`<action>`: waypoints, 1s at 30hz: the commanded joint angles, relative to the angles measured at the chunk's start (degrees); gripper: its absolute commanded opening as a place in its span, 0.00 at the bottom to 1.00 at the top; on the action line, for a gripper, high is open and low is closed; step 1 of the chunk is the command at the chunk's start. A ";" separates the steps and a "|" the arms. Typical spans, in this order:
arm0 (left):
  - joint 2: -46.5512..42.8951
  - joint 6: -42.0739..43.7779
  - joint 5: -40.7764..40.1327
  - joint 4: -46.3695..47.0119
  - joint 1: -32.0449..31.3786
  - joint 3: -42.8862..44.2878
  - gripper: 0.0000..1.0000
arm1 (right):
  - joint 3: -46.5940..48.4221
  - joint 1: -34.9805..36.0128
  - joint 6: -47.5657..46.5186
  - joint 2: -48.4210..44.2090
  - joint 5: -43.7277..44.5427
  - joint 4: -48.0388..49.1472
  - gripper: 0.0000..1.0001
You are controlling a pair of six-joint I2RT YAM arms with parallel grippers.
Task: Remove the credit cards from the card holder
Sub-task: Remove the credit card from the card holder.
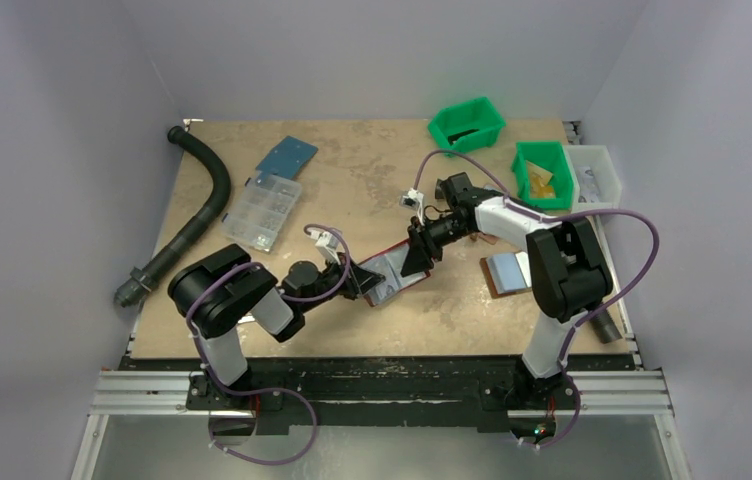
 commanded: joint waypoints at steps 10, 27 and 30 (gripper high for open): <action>-5.14 9.88 1.81 9.58 -1.76 -0.78 0.00 | 3.61 0.30 -11.59 -2.43 -9.66 -10.00 0.44; -12.31 23.03 -1.60 5.11 -8.34 -0.84 0.00 | 1.33 0.46 -20.28 -8.84 -12.16 -11.84 0.52; -13.39 24.52 -2.54 4.18 -9.26 -0.82 0.00 | 1.80 0.46 -25.29 -8.84 -13.81 -15.17 0.52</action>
